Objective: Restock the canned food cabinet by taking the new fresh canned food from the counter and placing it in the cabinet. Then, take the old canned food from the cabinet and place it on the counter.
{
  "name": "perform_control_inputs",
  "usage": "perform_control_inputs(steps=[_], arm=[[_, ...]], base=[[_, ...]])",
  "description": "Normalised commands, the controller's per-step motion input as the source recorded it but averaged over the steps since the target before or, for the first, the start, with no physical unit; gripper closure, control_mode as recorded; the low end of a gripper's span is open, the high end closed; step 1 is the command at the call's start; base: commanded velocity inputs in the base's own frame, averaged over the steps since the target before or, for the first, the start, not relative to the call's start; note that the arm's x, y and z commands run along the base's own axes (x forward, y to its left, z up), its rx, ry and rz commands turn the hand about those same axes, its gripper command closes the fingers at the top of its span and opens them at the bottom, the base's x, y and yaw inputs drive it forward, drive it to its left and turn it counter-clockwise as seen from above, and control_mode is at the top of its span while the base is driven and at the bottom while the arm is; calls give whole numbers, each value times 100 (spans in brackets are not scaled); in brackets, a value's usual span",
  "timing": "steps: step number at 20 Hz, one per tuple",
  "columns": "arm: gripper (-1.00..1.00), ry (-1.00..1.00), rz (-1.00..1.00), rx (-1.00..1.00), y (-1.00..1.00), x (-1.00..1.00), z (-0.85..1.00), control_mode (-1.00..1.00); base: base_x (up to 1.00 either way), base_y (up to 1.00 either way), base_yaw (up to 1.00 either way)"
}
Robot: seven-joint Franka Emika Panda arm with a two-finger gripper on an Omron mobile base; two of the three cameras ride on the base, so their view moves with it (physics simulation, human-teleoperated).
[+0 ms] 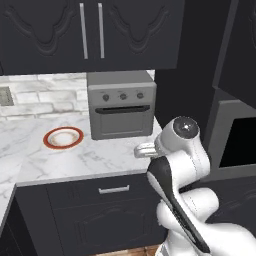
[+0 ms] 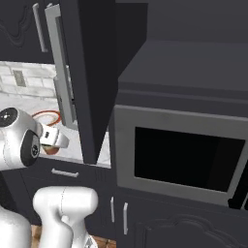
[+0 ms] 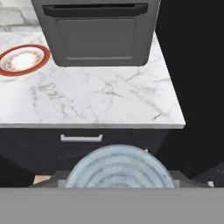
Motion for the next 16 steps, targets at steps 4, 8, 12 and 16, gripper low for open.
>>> perform_control_inputs(steps=[4, 8, 12, 16], arm=[[100, 10, 4, 1, 3, -78, 94, -100], [100, 16, 2, 0, 6, -50, 74, -100], [100, -1, -1, 0, -1, -9, 13, -100], [100, 0, 0, 0, 0, -3, 0, 100]], base=[[0, 0, 0], [0, 0, 0], [0, 0, 0], [-9, 0, 0]])
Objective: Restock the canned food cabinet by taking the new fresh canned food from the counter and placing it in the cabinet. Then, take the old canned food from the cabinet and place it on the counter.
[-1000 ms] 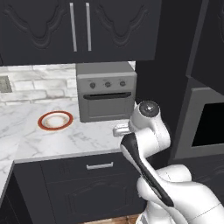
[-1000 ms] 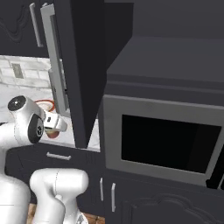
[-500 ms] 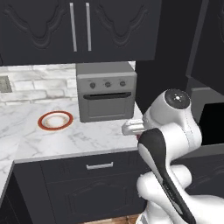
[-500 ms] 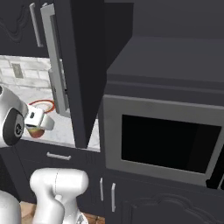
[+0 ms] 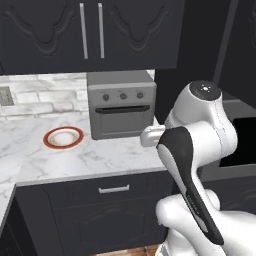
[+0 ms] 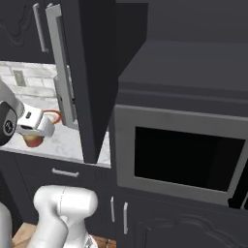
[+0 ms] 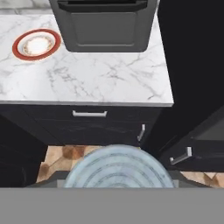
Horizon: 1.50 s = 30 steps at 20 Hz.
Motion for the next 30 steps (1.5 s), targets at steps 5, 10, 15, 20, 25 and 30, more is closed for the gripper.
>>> perform_control_inputs(steps=[5, 10, 15, 20, 25, 30], arm=[[100, 0, 0, 0, 0, 0, 0, 100], [100, 0, 0, 0, 0, 0, 0, 100], [100, 0, 0, 0, 0, 0, 0, 100], [100, 0, 0, 0, 0, 0, 0, 100], [100, 0, 0, 0, 0, 0, 0, 100], [100, 0, 0, 0, 0, 0, 0, 100]], base=[[-83, -24, 0], [-98, -55, 0], [-19, -96, 0], [34, -100, 0], [52, -72, 0], [55, -8, 0]])
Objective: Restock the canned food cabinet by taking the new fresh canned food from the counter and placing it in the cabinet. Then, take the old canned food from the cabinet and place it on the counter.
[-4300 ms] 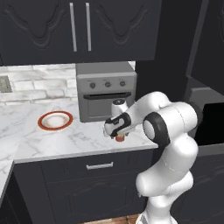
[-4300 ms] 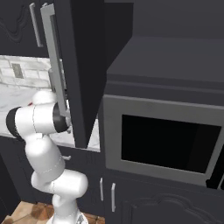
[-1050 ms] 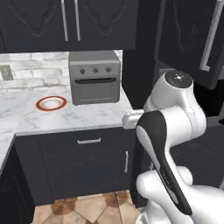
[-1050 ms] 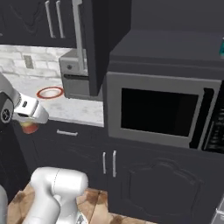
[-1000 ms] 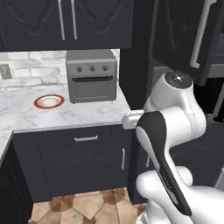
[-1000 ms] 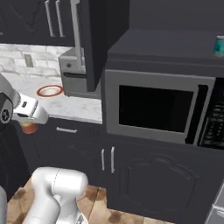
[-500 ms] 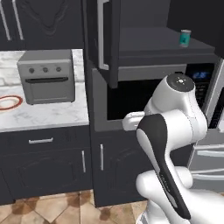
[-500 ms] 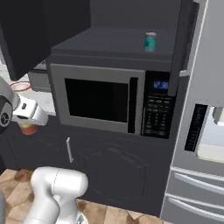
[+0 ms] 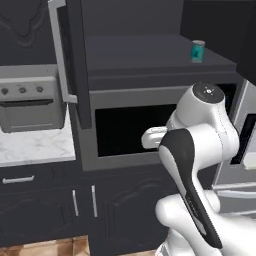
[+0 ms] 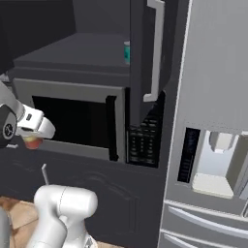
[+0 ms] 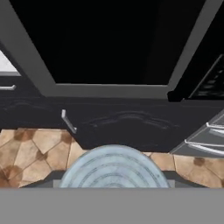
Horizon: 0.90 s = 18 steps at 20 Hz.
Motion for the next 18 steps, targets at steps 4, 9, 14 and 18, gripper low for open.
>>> perform_control_inputs(steps=[4, 9, 14, 18], arm=[[100, 0, 0, 0, 0, 0, 0, 100], [100, 0, 0, 0, 0, 0, 0, 100], [100, 0, 0, 0, 0, 0, 0, 100], [100, 0, 0, 0, 0, 0, 0, 100]], base=[[41, 3, -1], [44, 17, -17], [58, 17, -14], [74, 22, -5]])
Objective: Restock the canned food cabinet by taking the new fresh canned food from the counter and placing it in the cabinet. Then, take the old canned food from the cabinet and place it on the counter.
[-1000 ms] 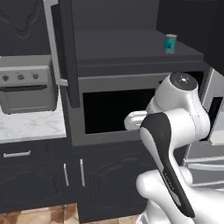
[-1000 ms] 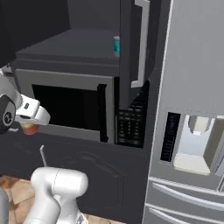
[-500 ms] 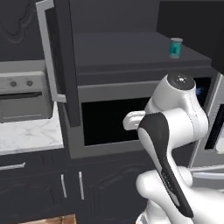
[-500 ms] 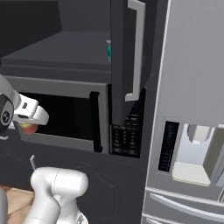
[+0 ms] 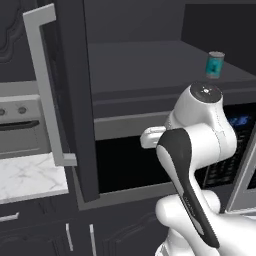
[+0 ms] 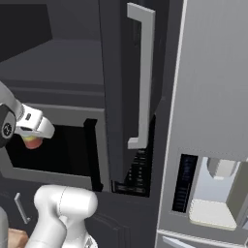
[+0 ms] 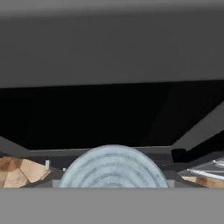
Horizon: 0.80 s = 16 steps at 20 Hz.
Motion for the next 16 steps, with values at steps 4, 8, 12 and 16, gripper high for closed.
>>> perform_control_inputs(steps=[4, 8, 12, 16], arm=[[100, -5, 0, 2, 0, 0, 22, -100], [100, -32, 0, 9, -13, -38, 100, -100], [100, -38, 0, 7, -13, -21, 100, -100], [100, -29, -2, 2, 0, 30, 100, -100]], base=[[17, 0, 0], [0, 0, 0], [0, 0, 0], [0, 0, 0]])
